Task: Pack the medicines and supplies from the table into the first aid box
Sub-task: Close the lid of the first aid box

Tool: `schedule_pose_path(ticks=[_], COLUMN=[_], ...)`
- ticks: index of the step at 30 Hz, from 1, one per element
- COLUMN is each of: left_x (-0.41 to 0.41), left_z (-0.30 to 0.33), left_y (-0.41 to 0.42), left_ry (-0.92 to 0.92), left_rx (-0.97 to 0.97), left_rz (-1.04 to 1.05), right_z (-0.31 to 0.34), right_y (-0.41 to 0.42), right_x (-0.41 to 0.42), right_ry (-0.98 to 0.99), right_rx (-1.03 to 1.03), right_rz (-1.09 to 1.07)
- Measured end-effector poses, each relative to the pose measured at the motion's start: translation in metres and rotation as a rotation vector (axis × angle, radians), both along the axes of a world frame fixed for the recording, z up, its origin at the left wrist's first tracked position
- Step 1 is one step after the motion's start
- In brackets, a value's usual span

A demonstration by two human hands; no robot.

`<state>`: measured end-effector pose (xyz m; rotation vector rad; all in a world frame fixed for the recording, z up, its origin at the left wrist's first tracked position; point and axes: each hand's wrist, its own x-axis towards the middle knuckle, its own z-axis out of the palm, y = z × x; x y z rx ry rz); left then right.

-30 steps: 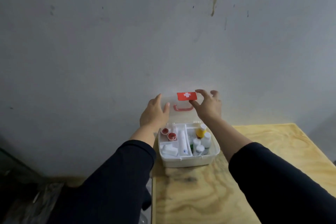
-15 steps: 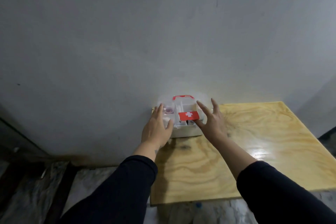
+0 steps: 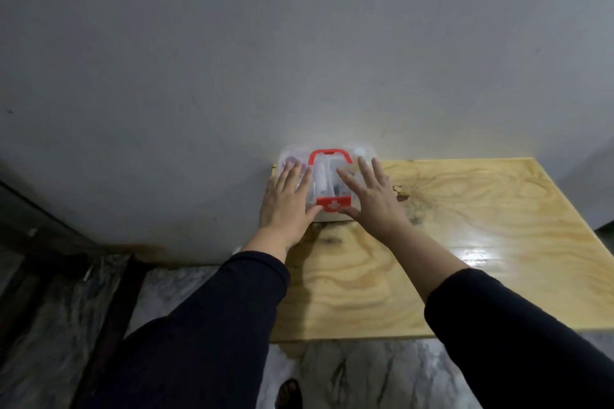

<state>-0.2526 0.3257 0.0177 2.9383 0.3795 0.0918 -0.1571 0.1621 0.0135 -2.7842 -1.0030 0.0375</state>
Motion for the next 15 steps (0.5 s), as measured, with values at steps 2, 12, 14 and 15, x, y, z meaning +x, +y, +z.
schedule_pose_path(ticks=[2, 12, 14, 15], left_x=[0.006, 0.039, 0.045, 0.045], left_z=[-0.007, -0.020, -0.016, -0.014], left_y=[0.001, 0.013, 0.017, 0.017], left_ry=[-0.022, -0.098, -0.085, -0.064], left_rx=[0.059, 0.082, 0.096, 0.109], left_rz=[-0.017, 0.021, 0.022, 0.021], right_z=[-0.007, -0.017, -0.015, -0.011], right_y=[0.002, 0.019, 0.022, 0.023], right_x=[0.004, 0.034, 0.037, 0.037], right_ry=[-0.024, -0.113, -0.110, -0.094], right_rx=[-0.007, -0.011, -0.011, -0.024], right_rz=[0.002, -0.002, -0.008, -0.015])
